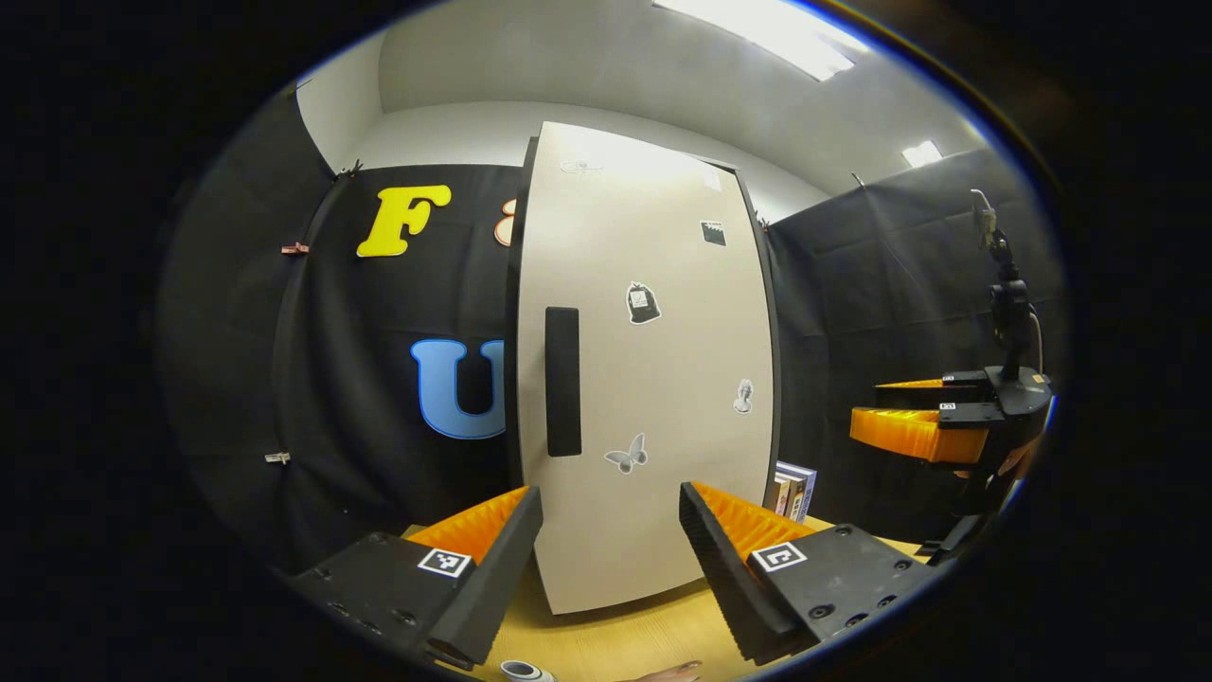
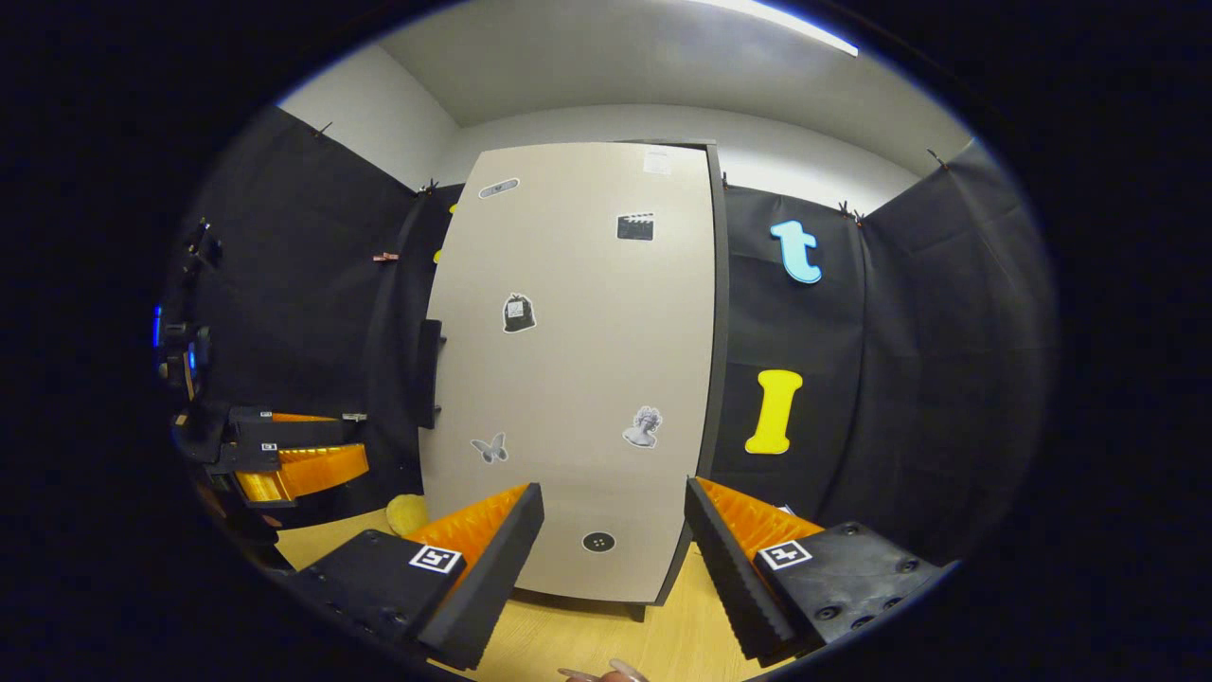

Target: Open the cabinet door with the right hand, grasp the bottle in the cabinet with the left hand and place it on the coaster, then close the cabinet door with the right hand.

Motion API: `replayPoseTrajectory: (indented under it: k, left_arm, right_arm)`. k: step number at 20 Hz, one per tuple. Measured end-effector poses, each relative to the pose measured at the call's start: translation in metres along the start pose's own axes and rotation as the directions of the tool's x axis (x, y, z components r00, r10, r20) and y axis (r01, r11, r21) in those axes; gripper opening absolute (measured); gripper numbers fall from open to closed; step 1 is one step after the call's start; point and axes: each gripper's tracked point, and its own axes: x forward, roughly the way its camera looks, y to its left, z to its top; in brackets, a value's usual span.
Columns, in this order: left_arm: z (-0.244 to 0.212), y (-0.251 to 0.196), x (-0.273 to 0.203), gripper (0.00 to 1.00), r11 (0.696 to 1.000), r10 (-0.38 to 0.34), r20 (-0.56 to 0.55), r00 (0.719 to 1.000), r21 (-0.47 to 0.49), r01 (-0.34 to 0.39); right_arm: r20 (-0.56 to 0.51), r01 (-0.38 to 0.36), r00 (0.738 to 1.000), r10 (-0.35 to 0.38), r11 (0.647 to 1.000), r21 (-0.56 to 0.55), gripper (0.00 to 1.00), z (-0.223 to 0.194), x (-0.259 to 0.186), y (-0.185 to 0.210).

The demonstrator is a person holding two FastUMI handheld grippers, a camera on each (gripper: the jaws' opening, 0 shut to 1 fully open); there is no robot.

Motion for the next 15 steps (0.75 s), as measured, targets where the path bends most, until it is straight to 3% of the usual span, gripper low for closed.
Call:
replayPoseTrajectory:
  k: [15]
  left_arm:
    - [-0.001,-0.001,0.011,0.92,1.000,-0.024,-0.001,1.000,-0.010,0.024]
  right_arm:
    - [-0.005,-0.014,1.000,0.014,0.999,-0.031,0.98,-0.003,0.007,0.007]
